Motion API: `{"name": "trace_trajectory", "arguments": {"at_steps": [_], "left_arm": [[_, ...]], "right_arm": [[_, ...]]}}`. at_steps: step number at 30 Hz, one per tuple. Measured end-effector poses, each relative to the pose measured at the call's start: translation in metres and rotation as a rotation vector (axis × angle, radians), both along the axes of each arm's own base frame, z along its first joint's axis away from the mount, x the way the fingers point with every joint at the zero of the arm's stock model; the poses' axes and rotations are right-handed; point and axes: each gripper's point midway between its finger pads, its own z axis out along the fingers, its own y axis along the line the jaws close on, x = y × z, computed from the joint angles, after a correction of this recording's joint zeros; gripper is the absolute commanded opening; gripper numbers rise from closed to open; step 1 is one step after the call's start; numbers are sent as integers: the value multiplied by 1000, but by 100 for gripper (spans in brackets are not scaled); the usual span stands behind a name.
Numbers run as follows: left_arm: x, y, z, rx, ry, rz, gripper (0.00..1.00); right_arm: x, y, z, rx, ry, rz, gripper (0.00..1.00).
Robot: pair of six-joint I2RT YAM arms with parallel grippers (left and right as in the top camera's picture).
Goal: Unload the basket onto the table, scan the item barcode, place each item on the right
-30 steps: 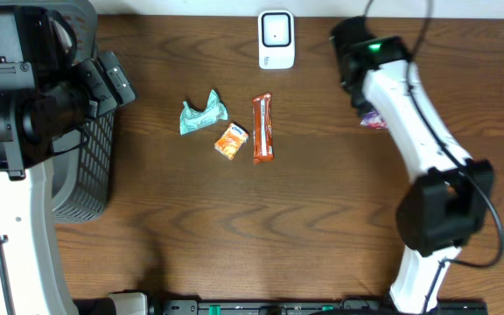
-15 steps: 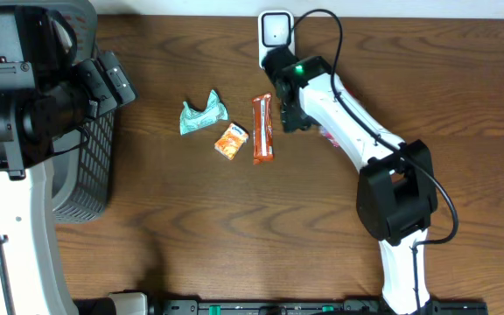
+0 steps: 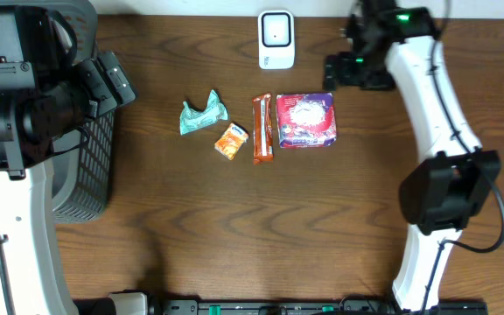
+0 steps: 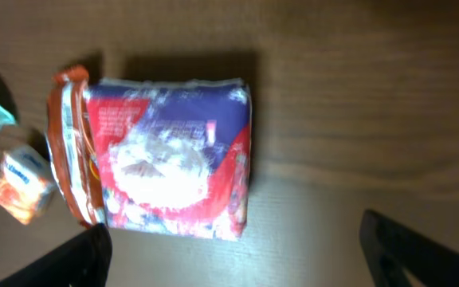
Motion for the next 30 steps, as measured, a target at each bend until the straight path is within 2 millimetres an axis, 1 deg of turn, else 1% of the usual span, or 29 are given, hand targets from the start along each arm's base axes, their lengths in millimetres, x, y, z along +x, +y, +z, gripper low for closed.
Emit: {"name": "trace_trajectory", "arguments": {"at_steps": [2,4,5,7,9,11,13,14,15,16,17,18,19,20,26,28,30], "left_arm": [[0,0,0,0,0,0,98],[0,0,0,0,0,0,98],[0,0,0,0,0,-1,98],[0,0,0,0,0,0,98],[0,0,0,0,0,0,98],[0,0,0,0,0,0,98],[0,0,0,1,0,0,98],[0,0,0,0,0,0,98],[0,0,0,0,0,0,98],[0,0,0,0,0,0,98],[0,0,0,0,0,0,98],[0,0,0,0,0,0,98],[0,0,0,0,0,0,98],[0,0,0,0,0,0,98],[0,0,0,0,0,0,98],[0,0,0,0,0,0,98],[0,0,0,0,0,0,98]], "right_arm": [[3,-7,-16,88,14,-7,93],[3,-5,-33,176,24,-2,93],[3,-1,-41,220,22,8,92],[4,10,-58,305,7,32,86],[0,19,-73,362,13,39,83],[-4,26,-87,406,19,30,82],[-9,31,-100,433,31,17,83],[-13,34,-105,443,40,13,81],[-16,36,-110,450,45,13,76],[-18,39,-114,455,46,15,66],[-20,42,-118,460,52,15,53],[-24,45,-122,459,62,11,38],[-26,47,-124,459,73,2,14],[-29,49,-126,461,81,3,1],[-28,56,-118,507,104,-24,1],[-17,60,-106,529,79,-34,1],[3,63,-87,552,13,-38,1]]}}
